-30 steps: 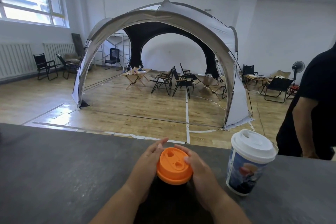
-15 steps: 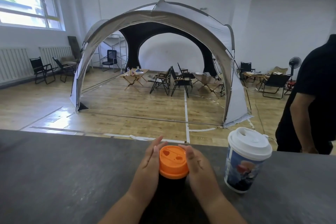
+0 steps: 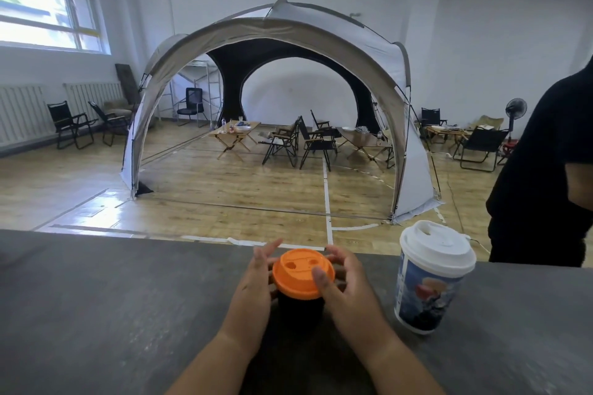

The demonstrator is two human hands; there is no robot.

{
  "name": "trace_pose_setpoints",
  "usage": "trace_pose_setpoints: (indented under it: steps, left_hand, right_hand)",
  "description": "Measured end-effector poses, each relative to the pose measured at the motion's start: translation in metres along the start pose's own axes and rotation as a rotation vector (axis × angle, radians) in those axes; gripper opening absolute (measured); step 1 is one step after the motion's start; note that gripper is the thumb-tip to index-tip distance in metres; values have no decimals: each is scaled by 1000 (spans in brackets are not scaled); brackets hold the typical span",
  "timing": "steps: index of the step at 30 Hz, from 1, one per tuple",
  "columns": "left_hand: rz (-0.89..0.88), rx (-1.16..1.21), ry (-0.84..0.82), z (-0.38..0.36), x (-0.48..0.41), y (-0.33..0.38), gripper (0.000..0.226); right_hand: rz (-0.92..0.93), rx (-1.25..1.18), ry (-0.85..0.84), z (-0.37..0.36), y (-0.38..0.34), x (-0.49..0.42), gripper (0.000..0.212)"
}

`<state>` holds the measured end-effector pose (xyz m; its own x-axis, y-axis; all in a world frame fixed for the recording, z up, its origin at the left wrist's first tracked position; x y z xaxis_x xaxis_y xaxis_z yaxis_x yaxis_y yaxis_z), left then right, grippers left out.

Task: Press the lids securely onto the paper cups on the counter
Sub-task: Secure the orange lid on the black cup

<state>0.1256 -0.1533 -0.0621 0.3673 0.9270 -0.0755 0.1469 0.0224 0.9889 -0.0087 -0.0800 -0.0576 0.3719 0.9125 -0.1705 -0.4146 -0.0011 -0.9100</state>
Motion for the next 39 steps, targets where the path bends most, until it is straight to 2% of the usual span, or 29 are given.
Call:
trace_pose_setpoints:
  steps: [2, 3, 4, 6, 7, 13, 15, 17, 19, 20, 23, 26, 30, 33, 36, 39]
  left_hand:
    - [-13, -30, -14, 2, -3, -1, 47]
    - [-28, -50, -36, 2, -3, -2, 48]
    - [-39, -63, -52, 1, -2, -1, 49]
    - [-45, -63, -69, -1, -1, -1, 48]
    - [-42, -57, -72, -1, -1, -1, 46]
    - [-39, -46, -80, 0, 0, -2, 41]
    - [-57, -45, -69, 0, 1, -1, 48]
    - [-39, -32, -53, 1, -1, 0, 55]
    - [-38, -75, -63, 2, -2, 1, 49]
    - [-41, -94, -72, 2, -1, 1, 42]
    - [-36, -100, -91, 0, 1, 2, 30]
    - [-26, -65, -116, -2, 0, -1, 31]
    - [-47, -51, -95, -1, 1, -4, 42]
    - [-60, -35, -50, 1, 1, -2, 55]
    - [-64, -76, -86, 1, -1, -2, 59]
    - [-72, -101, -118, 0, 1, 0, 51]
  right_hand:
    - [-10, -42, -27, -2, 0, -1, 35]
    - [-7, -49, -47, -3, -1, -1, 39]
    - [2, -51, -75, -5, -1, 0, 51]
    - [17, -20, -102, -7, 1, 0, 90]
    - [21, 15, -115, -7, 2, 0, 99]
    - [-5, 54, -157, -3, -1, 1, 81]
    - [-5, 52, -155, 1, -3, 2, 81]
    - [-7, 1, -144, 4, -3, 1, 79]
    - [-32, -107, -150, 1, -5, 2, 70]
    - [-48, -131, -158, -2, -6, 2, 71]
    - [-25, -45, -148, -10, -1, 3, 105]
    - [-16, -12, -106, -9, -2, 3, 99]
    - [-27, 22, -158, -1, -6, 4, 87]
    - [-49, -118, -191, 3, -8, 3, 81]
    - [-87, -230, -201, -4, -11, 5, 69]
    - [-58, -159, -161, -11, -12, 7, 98]
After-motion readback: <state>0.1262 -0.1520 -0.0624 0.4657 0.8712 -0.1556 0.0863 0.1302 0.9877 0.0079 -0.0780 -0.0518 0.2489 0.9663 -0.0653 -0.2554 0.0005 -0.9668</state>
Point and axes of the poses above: each hand's wrist, its own x-axis away from the middle knuckle, its own z-axis out of the back of the hand, y = z × x, the point moved 1 cm from there along -x, towards the middle knuckle, and after that the axes turned 3 degrees about x, right-handed, at the moved point
